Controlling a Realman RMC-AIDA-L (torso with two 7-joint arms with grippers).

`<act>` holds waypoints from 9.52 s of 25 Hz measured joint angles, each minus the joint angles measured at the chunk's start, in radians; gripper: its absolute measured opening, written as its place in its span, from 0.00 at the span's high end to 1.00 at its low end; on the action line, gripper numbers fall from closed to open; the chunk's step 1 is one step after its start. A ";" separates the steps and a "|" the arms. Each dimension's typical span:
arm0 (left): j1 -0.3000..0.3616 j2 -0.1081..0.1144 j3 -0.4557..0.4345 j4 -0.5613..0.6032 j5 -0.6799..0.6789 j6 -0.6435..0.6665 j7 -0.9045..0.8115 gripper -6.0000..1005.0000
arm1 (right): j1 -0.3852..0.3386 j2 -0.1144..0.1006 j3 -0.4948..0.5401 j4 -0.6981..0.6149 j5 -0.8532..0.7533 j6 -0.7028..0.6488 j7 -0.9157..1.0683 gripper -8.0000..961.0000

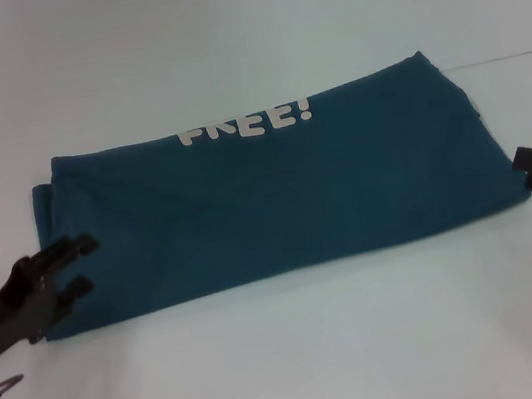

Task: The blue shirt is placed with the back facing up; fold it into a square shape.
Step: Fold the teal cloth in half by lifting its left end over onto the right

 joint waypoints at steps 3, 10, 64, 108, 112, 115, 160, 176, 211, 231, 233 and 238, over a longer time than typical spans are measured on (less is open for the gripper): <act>0.011 -0.005 -0.007 -0.028 0.003 -0.041 -0.014 0.29 | 0.004 0.002 -0.003 0.011 -0.003 0.004 -0.015 0.27; 0.011 -0.008 -0.004 -0.074 0.004 -0.146 -0.029 0.29 | 0.022 0.003 -0.013 0.038 -0.004 0.006 -0.038 0.27; 0.022 0.054 -0.102 -0.014 0.219 -0.033 -0.339 0.29 | 0.021 -0.010 -0.002 0.039 -0.016 0.030 -0.030 0.27; -0.152 0.061 -0.065 -0.149 0.216 -0.203 -0.322 0.38 | 0.015 -0.021 -0.002 0.066 -0.015 0.069 -0.039 0.27; -0.166 0.064 -0.065 -0.169 0.218 -0.218 -0.324 0.39 | 0.014 -0.021 -0.002 0.066 -0.015 0.071 -0.039 0.27; -0.168 0.065 -0.064 -0.174 0.218 -0.219 -0.323 0.40 | 0.013 -0.021 0.002 0.066 -0.015 0.071 -0.039 0.27; 0.022 0.042 -0.063 0.009 0.206 -0.123 -0.258 0.95 | 0.023 -0.015 0.013 0.087 -0.015 0.066 -0.001 0.27; 0.091 0.052 -0.154 0.073 0.212 -0.079 -0.242 0.95 | 0.018 -0.013 0.012 0.091 -0.016 0.069 -0.001 0.27; -0.412 -0.031 0.122 -0.029 -0.025 0.030 -0.138 0.95 | 0.025 -0.010 -0.001 0.104 -0.017 0.079 -0.015 0.27; -0.537 -0.042 0.317 -0.325 -0.209 -0.148 0.107 0.89 | 0.032 -0.009 0.000 0.117 -0.038 0.101 -0.015 0.27; -0.542 -0.042 0.319 -0.330 -0.210 -0.148 0.108 0.87 | 0.036 -0.009 -0.001 0.117 -0.044 0.101 -0.014 0.27; -0.542 -0.042 0.322 -0.332 -0.217 -0.117 0.101 0.79 | 0.038 -0.008 0.001 0.117 -0.048 0.102 -0.011 0.27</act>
